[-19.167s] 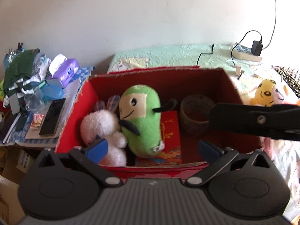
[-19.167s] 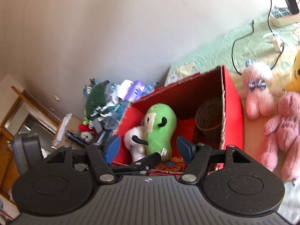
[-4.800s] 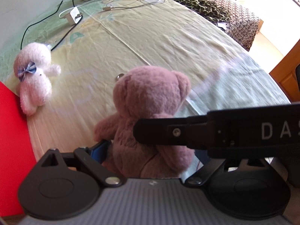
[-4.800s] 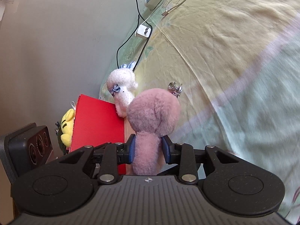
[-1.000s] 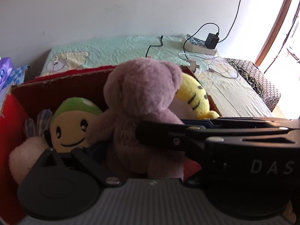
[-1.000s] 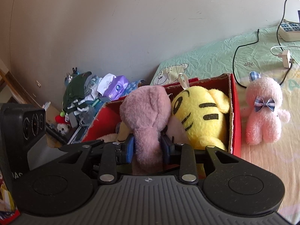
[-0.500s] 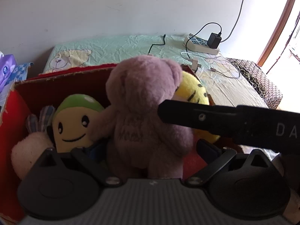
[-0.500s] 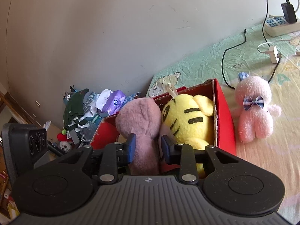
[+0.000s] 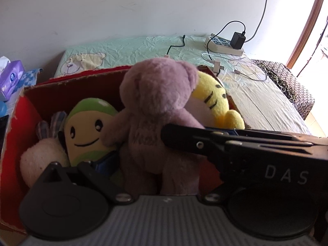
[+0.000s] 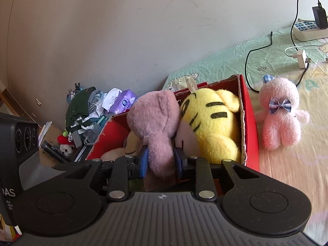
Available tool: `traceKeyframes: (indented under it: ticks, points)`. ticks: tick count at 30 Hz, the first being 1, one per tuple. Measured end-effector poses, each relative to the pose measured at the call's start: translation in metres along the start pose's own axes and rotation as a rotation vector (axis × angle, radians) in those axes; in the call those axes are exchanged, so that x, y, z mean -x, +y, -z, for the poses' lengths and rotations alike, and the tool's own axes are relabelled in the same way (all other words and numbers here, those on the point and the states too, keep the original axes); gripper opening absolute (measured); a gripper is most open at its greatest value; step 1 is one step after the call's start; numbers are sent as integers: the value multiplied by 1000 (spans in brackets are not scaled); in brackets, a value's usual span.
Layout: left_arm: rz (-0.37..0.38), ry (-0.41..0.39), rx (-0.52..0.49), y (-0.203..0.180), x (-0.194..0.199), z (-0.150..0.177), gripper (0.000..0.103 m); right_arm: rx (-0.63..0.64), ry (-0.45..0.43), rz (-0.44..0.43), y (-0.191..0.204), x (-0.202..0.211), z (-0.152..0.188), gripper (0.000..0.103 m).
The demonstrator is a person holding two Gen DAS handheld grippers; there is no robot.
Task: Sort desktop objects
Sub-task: 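Press the pink teddy bear down into the box with the right tool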
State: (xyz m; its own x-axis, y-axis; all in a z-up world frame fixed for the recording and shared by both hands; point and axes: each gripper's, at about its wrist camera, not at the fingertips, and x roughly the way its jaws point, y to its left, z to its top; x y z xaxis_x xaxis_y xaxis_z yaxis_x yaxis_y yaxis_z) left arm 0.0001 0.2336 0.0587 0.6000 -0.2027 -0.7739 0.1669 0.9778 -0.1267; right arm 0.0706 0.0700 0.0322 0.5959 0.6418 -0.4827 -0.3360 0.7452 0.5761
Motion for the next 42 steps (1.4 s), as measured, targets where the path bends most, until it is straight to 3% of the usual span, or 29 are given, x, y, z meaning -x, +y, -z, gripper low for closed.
traceKeyframes:
  ticks: [30, 37, 42]
  points:
    - [-18, -11, 45, -4, 17, 23, 100, 47, -42, 73, 12, 17, 18, 27]
    - [-35, -34, 60, -4, 20, 28, 102, 40, -65, 55, 13, 22, 23, 27]
    - [-62, -93, 49, -10, 26, 37, 102, 67, -87, 43, 15, 26, 29, 27]
